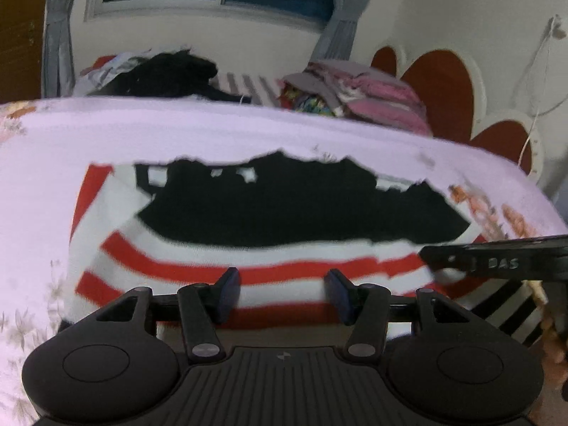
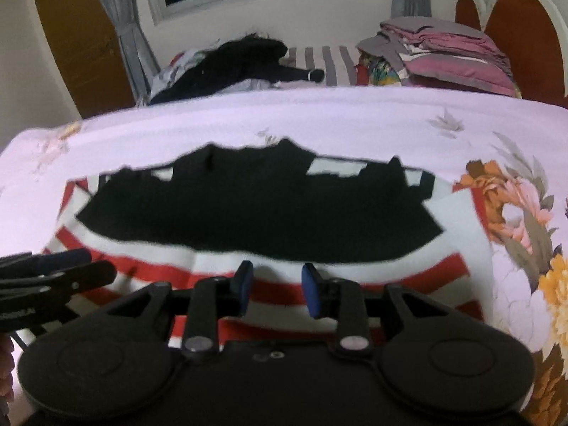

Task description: Fold small clothes

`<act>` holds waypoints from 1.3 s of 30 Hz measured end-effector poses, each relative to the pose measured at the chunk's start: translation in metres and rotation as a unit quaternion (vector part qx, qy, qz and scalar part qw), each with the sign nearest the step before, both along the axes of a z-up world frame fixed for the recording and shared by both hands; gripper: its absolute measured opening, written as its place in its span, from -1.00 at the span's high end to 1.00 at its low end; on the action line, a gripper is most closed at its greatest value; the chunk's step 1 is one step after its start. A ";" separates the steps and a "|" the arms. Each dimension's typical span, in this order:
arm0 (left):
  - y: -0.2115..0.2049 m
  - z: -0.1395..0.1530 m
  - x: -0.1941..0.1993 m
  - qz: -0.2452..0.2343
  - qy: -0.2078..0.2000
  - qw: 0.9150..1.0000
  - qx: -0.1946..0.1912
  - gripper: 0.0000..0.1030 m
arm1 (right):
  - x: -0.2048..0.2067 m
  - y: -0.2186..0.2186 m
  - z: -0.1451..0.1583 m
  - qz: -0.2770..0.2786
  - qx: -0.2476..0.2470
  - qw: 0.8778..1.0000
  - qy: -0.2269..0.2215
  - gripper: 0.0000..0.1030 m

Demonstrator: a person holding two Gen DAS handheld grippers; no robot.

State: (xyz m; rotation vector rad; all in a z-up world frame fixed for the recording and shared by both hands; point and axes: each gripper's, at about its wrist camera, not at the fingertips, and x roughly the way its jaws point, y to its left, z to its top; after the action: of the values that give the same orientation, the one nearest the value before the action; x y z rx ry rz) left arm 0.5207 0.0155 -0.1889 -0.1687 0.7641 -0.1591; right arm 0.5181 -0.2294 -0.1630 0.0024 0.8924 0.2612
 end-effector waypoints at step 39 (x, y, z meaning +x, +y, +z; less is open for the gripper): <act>-0.007 0.002 -0.024 0.011 0.033 0.999 0.036 -0.47 | -0.040 -0.026 -0.023 -0.044 -0.061 0.997 0.007 -0.98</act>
State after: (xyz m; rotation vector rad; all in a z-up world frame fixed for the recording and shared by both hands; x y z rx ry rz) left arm 0.4971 0.0082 -0.1867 -0.1133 0.8323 -0.1053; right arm 0.4777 -0.2551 -0.1861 -0.0691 0.9186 0.1242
